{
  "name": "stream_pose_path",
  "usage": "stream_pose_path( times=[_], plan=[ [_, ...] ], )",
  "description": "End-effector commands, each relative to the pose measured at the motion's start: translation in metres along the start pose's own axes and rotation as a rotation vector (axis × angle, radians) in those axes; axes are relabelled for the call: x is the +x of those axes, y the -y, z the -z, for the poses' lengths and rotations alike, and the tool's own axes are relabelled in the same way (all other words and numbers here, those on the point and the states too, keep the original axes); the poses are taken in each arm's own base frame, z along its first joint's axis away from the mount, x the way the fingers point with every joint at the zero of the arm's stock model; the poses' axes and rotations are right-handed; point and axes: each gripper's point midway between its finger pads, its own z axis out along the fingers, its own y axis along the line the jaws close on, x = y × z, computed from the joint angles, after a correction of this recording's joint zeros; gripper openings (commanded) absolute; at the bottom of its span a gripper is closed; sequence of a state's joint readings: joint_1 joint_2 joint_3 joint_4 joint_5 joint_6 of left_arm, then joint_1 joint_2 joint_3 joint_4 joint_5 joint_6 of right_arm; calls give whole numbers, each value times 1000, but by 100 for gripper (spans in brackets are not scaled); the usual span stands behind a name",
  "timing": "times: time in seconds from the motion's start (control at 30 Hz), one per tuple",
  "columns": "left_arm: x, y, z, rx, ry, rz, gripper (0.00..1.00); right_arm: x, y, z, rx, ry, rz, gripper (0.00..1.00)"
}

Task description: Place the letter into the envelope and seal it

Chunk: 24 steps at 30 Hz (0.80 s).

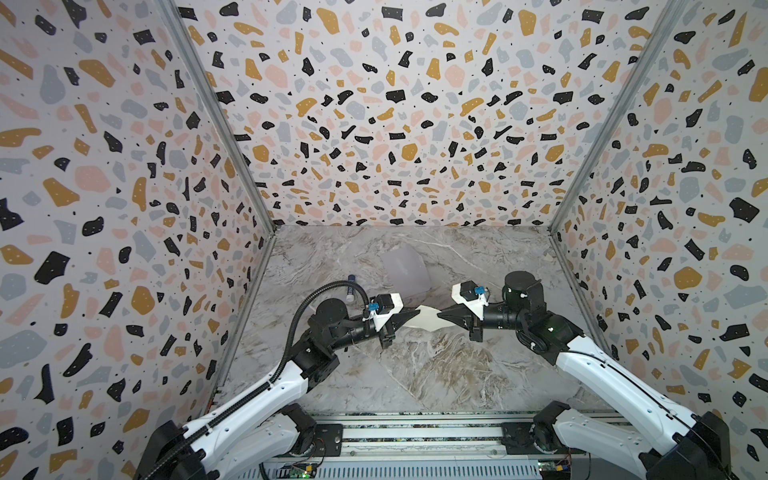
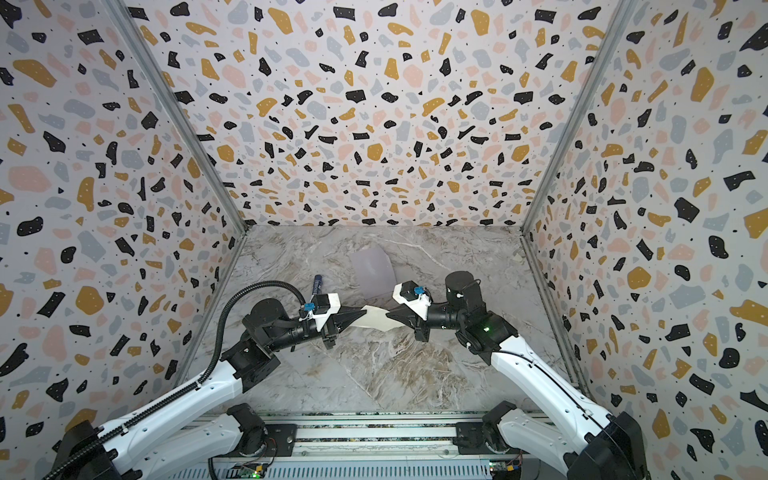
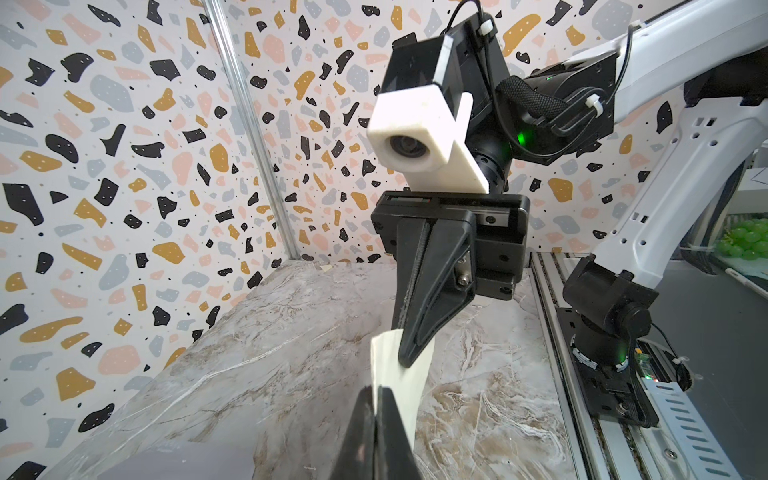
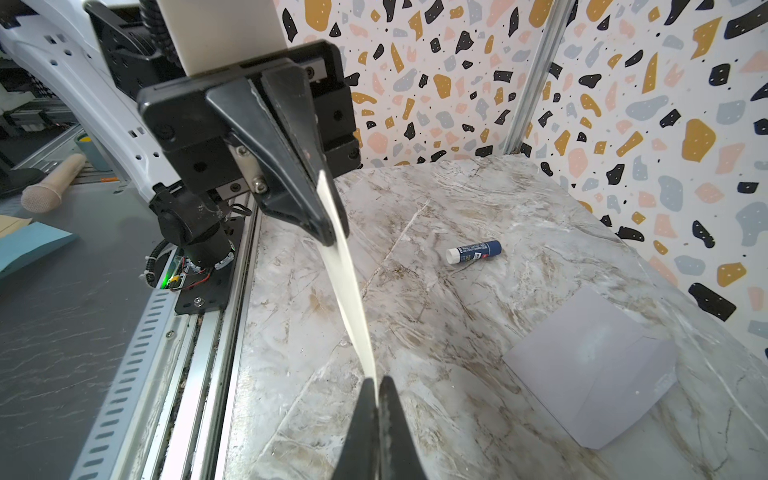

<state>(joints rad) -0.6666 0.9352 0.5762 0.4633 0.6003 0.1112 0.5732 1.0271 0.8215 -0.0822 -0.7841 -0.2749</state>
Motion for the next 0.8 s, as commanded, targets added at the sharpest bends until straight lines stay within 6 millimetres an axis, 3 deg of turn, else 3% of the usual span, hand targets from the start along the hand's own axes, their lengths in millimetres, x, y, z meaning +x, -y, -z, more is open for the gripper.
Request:
stream_pose_path(
  times=[0.0, 0.13, 0.23, 0.37, 0.47, 0.5, 0.63, 0.77],
  plan=[
    [-14, -5, 5, -26, 41, -19, 0, -4, 3, 3, 20, -9, 5, 1],
    [-14, -8, 8, -42, 40, -21, 0, 1, 9, 4, 60, -29, 2, 19],
    [-14, -10, 10, -53, 41, -22, 0, 4, 11, 5, 81, -34, 4, 19],
    [-14, -11, 10, -55, 40, -19, 0, 6, 12, 3, 76, -39, -2, 5],
    [-13, -13, 12, -62, 40, -17, 0, 12, 13, 2, 79, -57, -11, 0],
    [-13, -14, 12, -66, 39, -17, 0, 13, 14, 2, 82, -63, -12, 1],
    [-12, -17, 15, -85, 36, -15, 0, 17, 20, 2, 121, -78, -16, 19],
    [-12, -22, 17, -100, 33, -14, 0, 20, 25, 3, 148, -88, -20, 19]
  ],
)
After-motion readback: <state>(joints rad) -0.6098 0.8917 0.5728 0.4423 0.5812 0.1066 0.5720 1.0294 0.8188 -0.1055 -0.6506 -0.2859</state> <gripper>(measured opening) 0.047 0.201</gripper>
